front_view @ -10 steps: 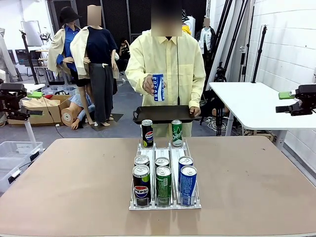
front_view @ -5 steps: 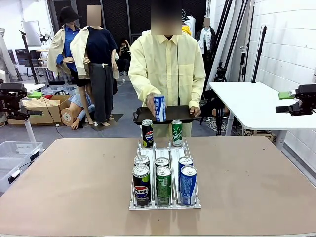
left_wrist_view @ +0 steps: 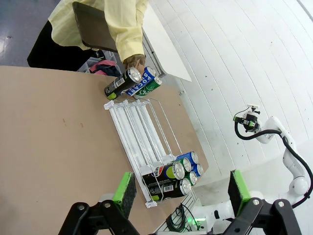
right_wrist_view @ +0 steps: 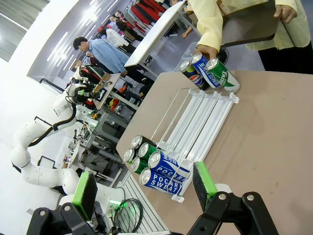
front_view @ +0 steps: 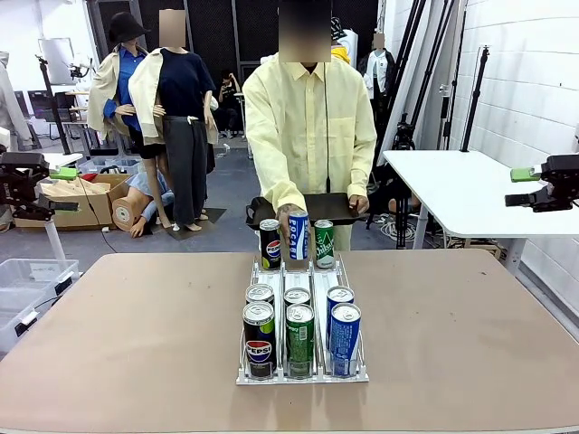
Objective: Retrieve and hand over the desired beverage to the person.
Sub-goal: Pick up a can of the same type that the person held from the Automatic Can Dispenser.
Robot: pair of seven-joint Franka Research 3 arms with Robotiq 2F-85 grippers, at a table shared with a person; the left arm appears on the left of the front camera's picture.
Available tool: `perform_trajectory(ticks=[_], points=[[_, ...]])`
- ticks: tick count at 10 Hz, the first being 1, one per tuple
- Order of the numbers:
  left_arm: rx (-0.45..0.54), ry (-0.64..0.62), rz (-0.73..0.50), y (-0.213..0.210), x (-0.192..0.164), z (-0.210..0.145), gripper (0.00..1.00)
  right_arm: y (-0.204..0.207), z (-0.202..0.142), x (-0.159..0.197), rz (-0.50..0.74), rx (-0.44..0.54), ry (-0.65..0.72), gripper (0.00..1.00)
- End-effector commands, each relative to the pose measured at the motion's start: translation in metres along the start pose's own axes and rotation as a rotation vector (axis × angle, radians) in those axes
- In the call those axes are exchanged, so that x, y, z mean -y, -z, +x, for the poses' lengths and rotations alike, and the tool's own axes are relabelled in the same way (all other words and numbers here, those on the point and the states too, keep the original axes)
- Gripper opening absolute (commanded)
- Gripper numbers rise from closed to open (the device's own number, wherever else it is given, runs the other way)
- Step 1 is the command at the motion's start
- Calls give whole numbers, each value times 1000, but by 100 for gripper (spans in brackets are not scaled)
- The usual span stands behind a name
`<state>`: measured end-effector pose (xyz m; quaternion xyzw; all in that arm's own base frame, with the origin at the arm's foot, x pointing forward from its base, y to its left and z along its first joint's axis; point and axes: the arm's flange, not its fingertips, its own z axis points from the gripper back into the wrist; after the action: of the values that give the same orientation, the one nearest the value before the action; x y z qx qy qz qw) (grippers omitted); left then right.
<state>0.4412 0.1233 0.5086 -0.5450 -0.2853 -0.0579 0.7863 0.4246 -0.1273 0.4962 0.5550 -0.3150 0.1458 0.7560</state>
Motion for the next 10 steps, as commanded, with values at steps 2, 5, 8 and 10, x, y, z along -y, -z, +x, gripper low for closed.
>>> perform_trajectory(ticks=[2,5,8,10], points=[[5,2,0,-1,1,1,100,0,-1,0,11,-1,3,100],[5,2,0,-1,1,1,100,0,-1,0,11,-1,3,100],[5,2,0,-1,1,1,100,0,-1,0,11,-1,3,100],[5,2,0,-1,1,1,100,0,-1,0,11,-1,3,100]])
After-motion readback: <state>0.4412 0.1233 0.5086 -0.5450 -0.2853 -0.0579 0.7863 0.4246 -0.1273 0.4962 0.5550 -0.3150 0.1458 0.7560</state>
